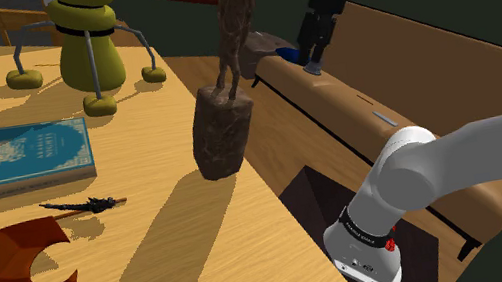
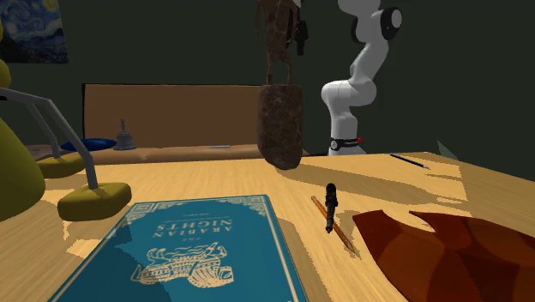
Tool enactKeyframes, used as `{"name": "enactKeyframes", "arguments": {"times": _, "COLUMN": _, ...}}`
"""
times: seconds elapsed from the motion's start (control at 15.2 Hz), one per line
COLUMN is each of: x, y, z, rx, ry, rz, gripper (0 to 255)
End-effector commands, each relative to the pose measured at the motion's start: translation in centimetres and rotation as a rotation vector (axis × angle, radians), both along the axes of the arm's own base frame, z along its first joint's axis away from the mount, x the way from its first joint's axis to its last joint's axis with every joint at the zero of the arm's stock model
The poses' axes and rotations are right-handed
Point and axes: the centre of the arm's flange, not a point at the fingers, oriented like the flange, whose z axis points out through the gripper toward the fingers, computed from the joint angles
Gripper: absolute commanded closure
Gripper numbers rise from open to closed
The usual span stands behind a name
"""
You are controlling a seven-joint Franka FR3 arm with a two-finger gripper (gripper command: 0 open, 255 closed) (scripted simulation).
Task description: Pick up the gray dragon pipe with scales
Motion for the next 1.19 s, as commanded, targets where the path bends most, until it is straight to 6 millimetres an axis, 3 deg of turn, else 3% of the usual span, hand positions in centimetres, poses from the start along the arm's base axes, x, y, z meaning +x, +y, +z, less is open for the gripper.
{"name": "enactKeyframes", "arguments": {"times": 0.0, "x": 0.0, "y": 0.0, "z": 0.0, "rx": 0.0, "ry": 0.0, "rz": 0.0, "gripper": 0}}
{"name": "enactKeyframes", "arguments": {"times": 1.12, "x": 12.9, "y": 15.5, "z": -10.7, "rx": -0.022, "ry": -0.019, "rz": 0.261, "gripper": 0}}
